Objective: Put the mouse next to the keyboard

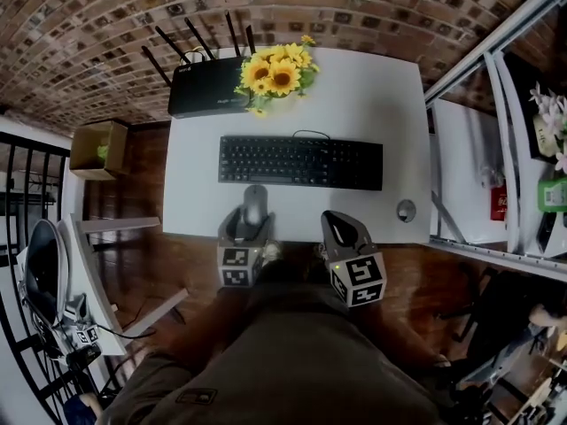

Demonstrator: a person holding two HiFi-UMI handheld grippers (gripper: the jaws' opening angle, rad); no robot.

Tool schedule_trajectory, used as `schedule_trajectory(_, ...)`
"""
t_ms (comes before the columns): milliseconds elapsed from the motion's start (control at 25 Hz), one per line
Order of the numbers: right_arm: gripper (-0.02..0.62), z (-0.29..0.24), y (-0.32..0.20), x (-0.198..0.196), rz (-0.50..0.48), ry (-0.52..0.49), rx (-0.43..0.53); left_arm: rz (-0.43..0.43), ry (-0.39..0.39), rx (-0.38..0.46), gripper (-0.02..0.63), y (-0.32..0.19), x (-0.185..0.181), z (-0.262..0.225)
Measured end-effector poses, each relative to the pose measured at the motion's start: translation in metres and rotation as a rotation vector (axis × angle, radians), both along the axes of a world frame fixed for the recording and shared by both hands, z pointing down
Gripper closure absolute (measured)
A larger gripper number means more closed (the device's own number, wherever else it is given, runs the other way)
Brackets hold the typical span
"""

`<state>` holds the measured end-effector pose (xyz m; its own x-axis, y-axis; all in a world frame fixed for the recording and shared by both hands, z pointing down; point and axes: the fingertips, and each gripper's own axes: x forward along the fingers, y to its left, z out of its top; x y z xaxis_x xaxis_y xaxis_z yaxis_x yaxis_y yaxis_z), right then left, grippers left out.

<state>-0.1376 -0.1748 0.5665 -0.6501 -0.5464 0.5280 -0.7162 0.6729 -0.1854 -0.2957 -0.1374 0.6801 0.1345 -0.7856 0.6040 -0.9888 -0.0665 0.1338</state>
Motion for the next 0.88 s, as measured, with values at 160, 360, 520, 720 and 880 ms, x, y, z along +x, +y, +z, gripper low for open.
schedule_trajectory(160,0.581,0.001,-0.006,0.005,-0.005,-0.001,-0.005,-0.004,-0.037,-0.032,0.291,-0.009,-0.001,0.008)
schedule_trajectory(360,0.581,0.002,-0.013,0.01,-0.008,-0.001,-0.012,-0.002,-0.046,-0.058,0.29,-0.017,0.005,0.011)
schedule_trajectory(520,0.581,0.002,-0.018,0.01,-0.02,-0.006,-0.009,-0.02,-0.059,-0.084,0.296,-0.02,0.002,0.014)
schedule_trajectory(720,0.581,0.003,-0.023,0.01,-0.031,-0.008,-0.012,-0.018,-0.042,-0.093,0.31,-0.019,0.001,0.016)
schedule_trajectory(880,0.581,0.002,-0.025,0.005,-0.041,-0.014,-0.008,-0.023,-0.012,-0.09,0.31,-0.019,-0.002,0.014)
